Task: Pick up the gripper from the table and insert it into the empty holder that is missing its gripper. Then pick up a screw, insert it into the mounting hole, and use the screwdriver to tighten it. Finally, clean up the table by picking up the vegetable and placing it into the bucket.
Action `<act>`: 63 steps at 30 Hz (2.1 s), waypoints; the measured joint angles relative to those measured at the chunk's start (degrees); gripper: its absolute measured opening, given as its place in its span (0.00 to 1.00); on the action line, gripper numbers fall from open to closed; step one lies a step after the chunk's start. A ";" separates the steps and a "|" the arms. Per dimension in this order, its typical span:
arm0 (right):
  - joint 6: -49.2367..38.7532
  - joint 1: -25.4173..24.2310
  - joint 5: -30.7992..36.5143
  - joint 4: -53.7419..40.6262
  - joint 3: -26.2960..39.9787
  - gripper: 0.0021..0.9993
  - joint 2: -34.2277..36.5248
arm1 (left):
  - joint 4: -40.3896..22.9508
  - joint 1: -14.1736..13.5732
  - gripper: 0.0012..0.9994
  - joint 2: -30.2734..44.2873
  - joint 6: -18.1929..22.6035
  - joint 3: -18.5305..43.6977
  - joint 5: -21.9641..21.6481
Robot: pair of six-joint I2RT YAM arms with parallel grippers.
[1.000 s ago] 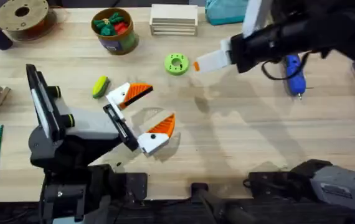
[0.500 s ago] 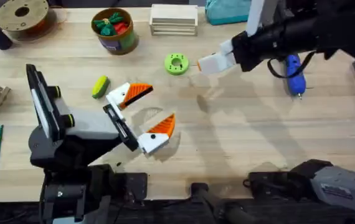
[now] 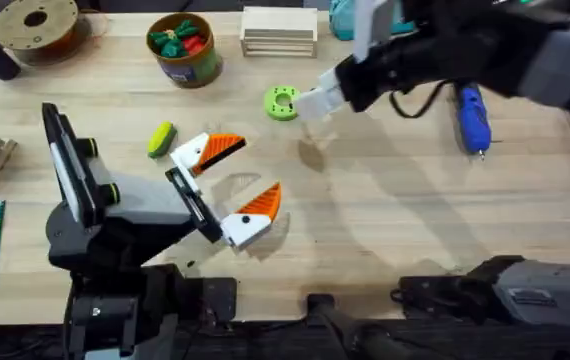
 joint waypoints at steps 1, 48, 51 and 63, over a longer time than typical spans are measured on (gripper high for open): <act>-0.17 0.89 1.31 0.85 0.00 0.99 1.08 | 0.00 0.00 0.99 0.00 0.00 0.00 0.00; -2.39 10.29 16.85 -16.00 29.52 0.99 35.38 | 0.00 0.00 0.99 0.00 0.02 0.00 0.00; -2.39 10.38 17.73 -16.40 30.54 0.99 35.40 | 0.00 0.00 0.99 0.00 0.01 0.00 0.00; -2.39 10.38 18.48 -16.79 33.42 0.98 36.55 | 0.00 0.00 0.99 0.00 0.02 0.00 0.00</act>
